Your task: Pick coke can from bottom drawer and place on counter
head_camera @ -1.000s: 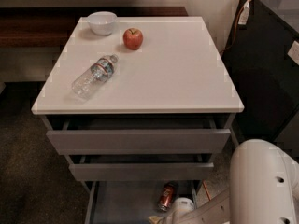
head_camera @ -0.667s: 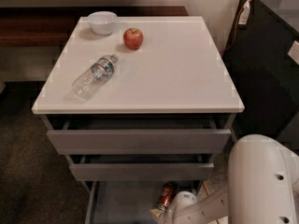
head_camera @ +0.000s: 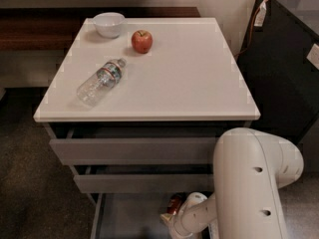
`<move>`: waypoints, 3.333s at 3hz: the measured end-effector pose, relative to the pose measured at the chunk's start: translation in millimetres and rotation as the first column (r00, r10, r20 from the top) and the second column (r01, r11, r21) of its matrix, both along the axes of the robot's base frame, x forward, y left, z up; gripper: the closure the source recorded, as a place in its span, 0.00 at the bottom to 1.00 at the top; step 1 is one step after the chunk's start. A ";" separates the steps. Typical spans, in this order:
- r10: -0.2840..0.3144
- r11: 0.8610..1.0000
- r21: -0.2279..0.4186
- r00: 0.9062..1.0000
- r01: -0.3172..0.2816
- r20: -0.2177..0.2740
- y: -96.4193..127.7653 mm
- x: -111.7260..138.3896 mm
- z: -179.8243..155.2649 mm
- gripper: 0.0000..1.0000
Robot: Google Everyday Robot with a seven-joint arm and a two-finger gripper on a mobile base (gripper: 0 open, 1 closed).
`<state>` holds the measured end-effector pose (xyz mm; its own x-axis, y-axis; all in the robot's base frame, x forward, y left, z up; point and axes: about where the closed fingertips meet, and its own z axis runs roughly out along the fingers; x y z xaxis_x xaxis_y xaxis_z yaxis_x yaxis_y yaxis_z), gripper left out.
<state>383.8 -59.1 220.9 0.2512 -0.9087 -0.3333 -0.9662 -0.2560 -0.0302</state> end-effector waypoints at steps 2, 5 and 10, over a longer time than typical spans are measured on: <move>0.092 0.995 -0.036 0.994 -0.090 0.053 -11.6 22.8 27.3 0.00; 0.471 0.879 -0.197 0.856 -0.434 0.212 -19.0 54.9 78.5 0.00; 0.690 0.722 -0.366 0.646 -0.587 0.326 -16.6 78.6 71.5 0.00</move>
Offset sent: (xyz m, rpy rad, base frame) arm 0.0525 -0.0320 0.0572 -0.0373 -0.1112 0.1725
